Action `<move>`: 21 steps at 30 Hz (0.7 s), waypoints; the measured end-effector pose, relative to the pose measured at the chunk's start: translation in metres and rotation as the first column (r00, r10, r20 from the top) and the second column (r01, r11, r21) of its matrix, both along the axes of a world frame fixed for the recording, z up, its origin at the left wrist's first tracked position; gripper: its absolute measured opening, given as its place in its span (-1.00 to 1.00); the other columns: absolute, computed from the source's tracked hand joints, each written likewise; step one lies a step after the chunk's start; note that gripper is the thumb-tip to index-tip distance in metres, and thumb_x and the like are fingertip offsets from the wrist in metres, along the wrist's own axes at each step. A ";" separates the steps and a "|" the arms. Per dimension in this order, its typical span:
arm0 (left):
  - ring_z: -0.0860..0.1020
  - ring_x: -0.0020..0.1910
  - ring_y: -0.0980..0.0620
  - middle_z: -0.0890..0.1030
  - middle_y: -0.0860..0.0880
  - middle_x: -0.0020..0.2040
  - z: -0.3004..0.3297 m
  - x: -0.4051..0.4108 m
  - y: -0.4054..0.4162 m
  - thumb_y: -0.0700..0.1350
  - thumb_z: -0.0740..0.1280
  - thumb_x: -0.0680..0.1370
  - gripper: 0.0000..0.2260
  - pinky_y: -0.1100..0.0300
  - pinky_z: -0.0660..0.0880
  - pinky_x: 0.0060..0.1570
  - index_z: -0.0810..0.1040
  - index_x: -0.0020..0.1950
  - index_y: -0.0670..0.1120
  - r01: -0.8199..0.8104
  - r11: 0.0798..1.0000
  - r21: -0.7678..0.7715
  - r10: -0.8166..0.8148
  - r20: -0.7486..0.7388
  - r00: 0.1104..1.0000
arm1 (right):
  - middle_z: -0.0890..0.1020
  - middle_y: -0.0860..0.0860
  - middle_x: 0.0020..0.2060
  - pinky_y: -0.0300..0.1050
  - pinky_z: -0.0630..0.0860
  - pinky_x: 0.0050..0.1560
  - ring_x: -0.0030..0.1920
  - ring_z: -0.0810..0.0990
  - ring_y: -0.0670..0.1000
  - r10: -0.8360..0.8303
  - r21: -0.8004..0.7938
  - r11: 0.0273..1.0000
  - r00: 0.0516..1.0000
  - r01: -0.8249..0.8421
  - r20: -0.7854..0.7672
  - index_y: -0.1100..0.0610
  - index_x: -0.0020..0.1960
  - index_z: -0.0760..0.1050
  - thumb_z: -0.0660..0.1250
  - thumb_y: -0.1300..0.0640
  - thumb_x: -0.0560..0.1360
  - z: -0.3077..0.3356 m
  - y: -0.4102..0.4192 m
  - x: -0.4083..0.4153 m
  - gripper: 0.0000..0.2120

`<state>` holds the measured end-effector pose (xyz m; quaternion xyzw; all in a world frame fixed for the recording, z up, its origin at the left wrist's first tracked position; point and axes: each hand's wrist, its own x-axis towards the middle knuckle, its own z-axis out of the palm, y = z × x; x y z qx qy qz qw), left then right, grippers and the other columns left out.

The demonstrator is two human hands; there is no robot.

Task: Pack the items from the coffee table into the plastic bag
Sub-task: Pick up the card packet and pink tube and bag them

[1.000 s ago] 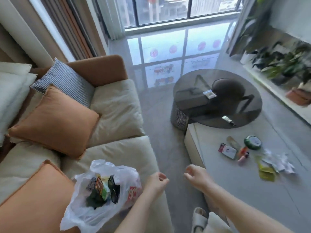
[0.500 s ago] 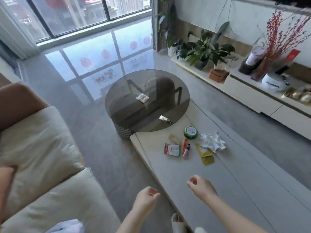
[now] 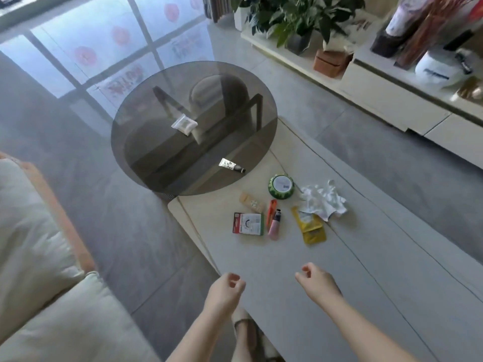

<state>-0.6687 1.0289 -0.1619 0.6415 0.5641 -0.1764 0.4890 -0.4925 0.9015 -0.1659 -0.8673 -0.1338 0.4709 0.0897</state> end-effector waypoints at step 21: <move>0.50 0.21 -0.12 0.49 -0.12 0.22 -0.253 0.131 0.142 -0.03 0.42 0.47 -0.54 -0.01 0.48 0.19 0.32 0.26 -0.13 -0.042 0.994 0.097 0.052 -0.106 0.993 | 0.50 0.13 0.21 -0.01 0.44 0.11 0.23 0.48 0.17 -0.021 -0.179 0.981 0.961 0.073 0.277 0.16 0.25 0.35 0.26 -0.12 0.51 -0.232 0.163 0.064 -0.55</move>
